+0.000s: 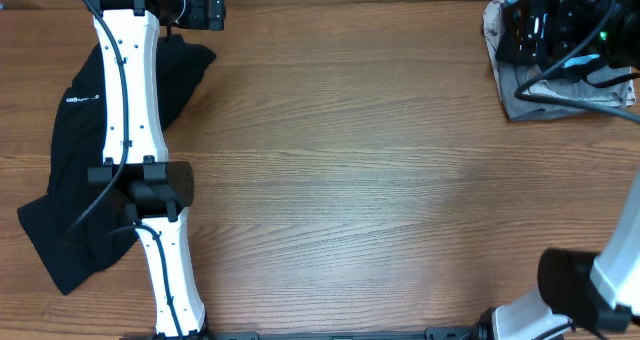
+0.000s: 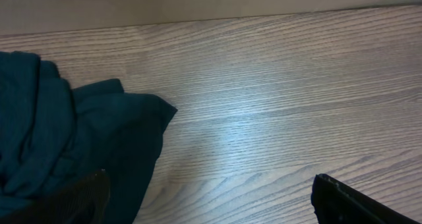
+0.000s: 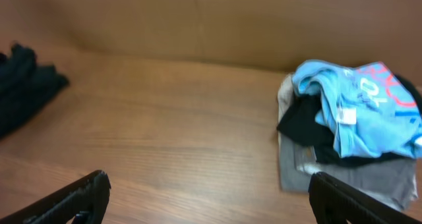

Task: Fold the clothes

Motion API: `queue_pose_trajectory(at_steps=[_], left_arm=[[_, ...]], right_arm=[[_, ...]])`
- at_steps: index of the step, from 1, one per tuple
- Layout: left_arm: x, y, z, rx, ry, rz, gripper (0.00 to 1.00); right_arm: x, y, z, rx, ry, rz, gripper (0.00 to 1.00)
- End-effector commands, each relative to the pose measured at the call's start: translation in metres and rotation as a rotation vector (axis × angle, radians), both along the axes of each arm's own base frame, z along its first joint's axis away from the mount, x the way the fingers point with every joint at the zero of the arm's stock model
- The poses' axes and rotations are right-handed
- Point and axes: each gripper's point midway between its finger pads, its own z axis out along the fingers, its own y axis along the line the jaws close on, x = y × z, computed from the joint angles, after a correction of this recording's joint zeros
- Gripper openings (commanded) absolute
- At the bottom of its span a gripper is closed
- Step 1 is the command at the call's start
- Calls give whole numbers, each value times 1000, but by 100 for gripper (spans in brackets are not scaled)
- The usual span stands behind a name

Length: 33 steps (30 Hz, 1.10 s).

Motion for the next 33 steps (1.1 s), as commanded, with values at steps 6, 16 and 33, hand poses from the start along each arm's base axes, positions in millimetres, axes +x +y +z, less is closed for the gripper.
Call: queue_pose_trajectory(at_steps=[6,16,33], left_arm=[[1,-3,6,-15,-17,-3,100],[1,-3,6,-14,-17,-2,100],[1,-3,6,-15,-17,-3,100]], right_arm=[[-67,15,42,78,-217,-101,100],[-121,15,-44,161,-469,-123,100],[-126,4,-208,282,-700,-182,100]])
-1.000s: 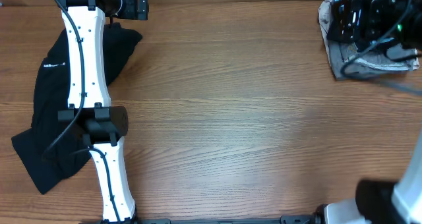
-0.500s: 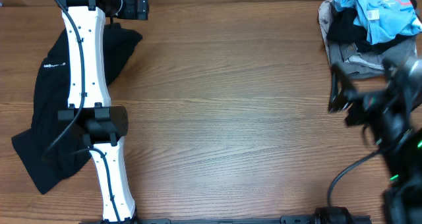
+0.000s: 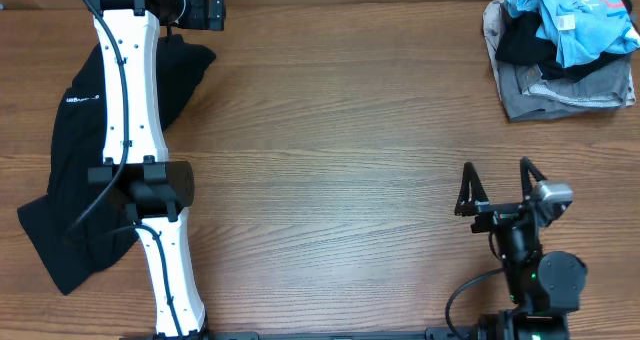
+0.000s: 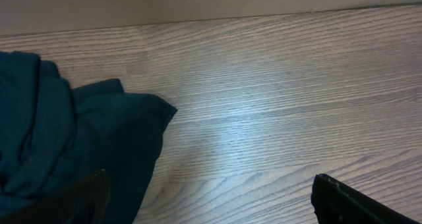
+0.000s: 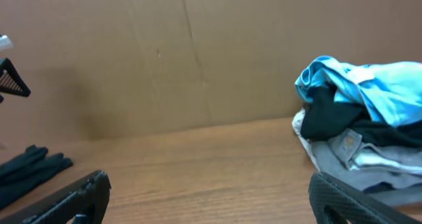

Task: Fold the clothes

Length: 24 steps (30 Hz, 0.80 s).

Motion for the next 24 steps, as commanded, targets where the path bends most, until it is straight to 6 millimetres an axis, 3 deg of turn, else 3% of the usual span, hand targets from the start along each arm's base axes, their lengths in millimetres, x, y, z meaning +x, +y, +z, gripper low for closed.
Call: queue_pose_trajectory(at_steps=[1,11,19,24], left_arm=[[1,-3,6,-14,-18,-2,100],[1,-3,6,-14,-18,-2,100],[1,-3,6,-14,-18,-2,100],[1,-3,6,-14,-18,-2,100]], right_arm=[[-2,-3,-7,27,-26,-17,100],[-8,-4,-42,27,-4,-23,100],[-12,-4,-58,28,55,-22,100],[-12,-4,-57,28,51,-22,100]])
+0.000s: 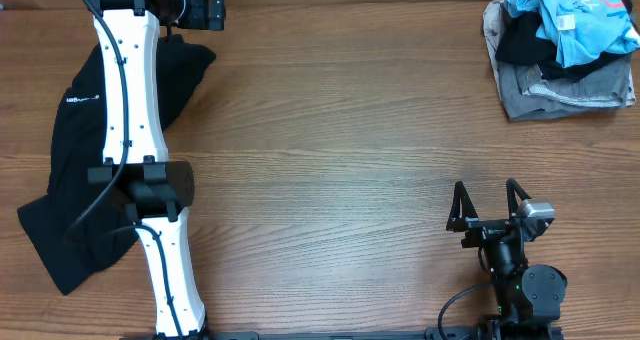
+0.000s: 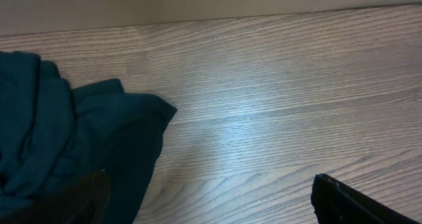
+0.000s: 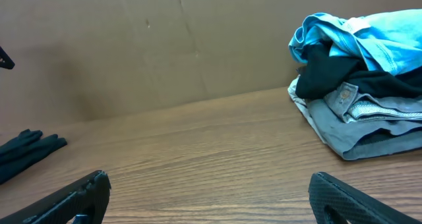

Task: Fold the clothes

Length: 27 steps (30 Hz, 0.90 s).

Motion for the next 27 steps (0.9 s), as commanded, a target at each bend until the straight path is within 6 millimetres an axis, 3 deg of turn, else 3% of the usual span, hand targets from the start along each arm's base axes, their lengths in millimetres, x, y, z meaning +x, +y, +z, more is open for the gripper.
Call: queue_pose_trajectory(at_steps=[1,22,27], left_arm=[[1,-3,6,-15,-18,-3,100],[1,-4,7,-12,-20,-3,100],[-15,-23,54,-11,-103,-39,100]], right_arm=[[0,-2,-2,4,-4,-12,100],[0,-2,-2,4,-4,-12,100],[0,-2,-2,4,-4,-12,100]])
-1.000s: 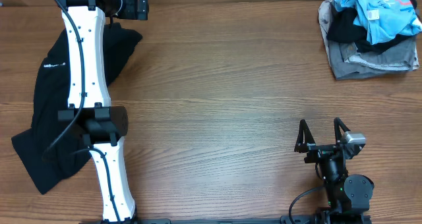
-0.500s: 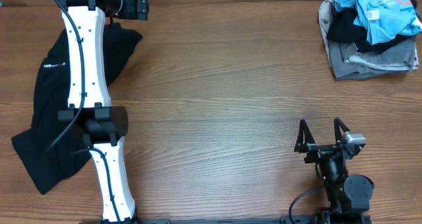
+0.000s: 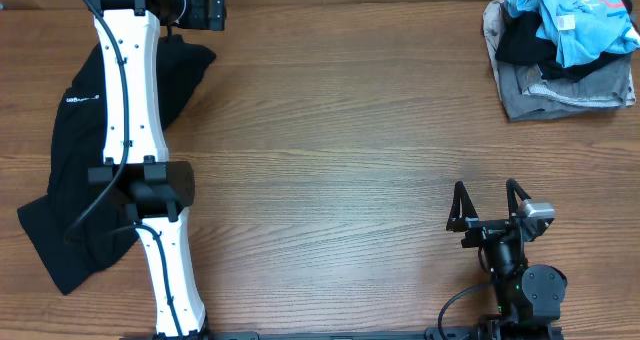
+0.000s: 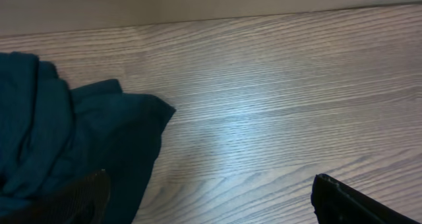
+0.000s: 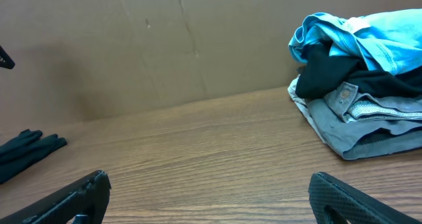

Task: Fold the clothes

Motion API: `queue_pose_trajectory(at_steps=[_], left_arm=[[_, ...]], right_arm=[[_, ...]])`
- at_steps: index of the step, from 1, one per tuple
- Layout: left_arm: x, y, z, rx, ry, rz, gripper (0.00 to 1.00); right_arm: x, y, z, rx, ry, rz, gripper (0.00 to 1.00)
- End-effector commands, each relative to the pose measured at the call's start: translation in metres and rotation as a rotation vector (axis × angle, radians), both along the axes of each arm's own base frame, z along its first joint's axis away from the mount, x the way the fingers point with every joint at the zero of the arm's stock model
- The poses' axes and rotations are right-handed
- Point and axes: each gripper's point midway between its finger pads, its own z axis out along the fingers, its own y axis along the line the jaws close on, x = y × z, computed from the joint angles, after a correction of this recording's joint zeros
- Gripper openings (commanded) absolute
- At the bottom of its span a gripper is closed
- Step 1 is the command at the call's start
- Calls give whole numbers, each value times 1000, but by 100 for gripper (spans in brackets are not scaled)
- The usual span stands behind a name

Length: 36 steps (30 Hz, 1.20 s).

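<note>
A black garment lies spread and rumpled at the table's left, partly under my left arm; its edge shows in the left wrist view. A pile of clothes, light blue on black on grey, sits at the far right corner and shows as the pile in the right wrist view. My left gripper is open over bare wood by the garment's far corner. My right gripper is open and empty near the front right, well short of the pile.
A brown cardboard wall stands behind the table's far edge. My left arm stretches from the front left to the far left corner across the black garment. Bare wood table lies between the garment and the pile.
My right gripper was first open over the pile of clothes at the far right corner. Then it was back near the front right edge, empty, with the pile unchanged. It then sat lower there and has stayed. My left arm held still by the black garment throughout.
</note>
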Motion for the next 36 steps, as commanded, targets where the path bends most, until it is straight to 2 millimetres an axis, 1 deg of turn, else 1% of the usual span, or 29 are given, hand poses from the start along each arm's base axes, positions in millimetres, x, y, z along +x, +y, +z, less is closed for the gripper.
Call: queue_pose_trajectory(at_steps=[1,3,4,6,8,9,10,12,14,16,19,22,25,32,36], left_arm=[[-21,-24,62,-13,-112,-40,100],[-39,-35,79,-14,-120,-62,100],[-52,-41,85,-14,-115,-75,100],[-78,-51,89,-15,-91,-99,100],[-107,-60,86,-15,-57,-124,100],[-125,-65,79,-12,-29,-139,100],[-139,-65,72,14,-10,-152,100],[-155,-64,62,55,-18,-170,100],[-165,-64,51,75,-64,-204,100],[-164,-64,44,77,-158,-208,100],[-157,-69,40,53,-355,-209,100],[-165,-68,32,33,-524,-193,100],[-187,-64,20,28,-642,-186,100],[-252,-34,-13,65,-859,-104,100],[-278,-24,-25,56,-944,-86,100]], right_arm=[[0,-2,-2,4,-4,-12,100],[0,-2,-2,4,-4,-12,100],[0,-2,-2,4,-4,-12,100],[0,-2,-2,4,-4,-12,100],[0,-2,-2,4,-4,-12,100],[0,-2,-2,4,-4,-12,100],[0,-2,-2,4,-4,-12,100],[0,-2,-2,4,-4,-12,100],[0,-2,-2,4,-4,-12,100],[0,-2,-2,4,-4,-12,100],[0,-2,-2,4,-5,-12,100],[0,-2,-2,4,-4,-12,100],[0,-2,-2,4,-4,-12,100],[0,-2,-2,4,-4,-12,100],[0,-2,-2,4,-4,-12,100]])
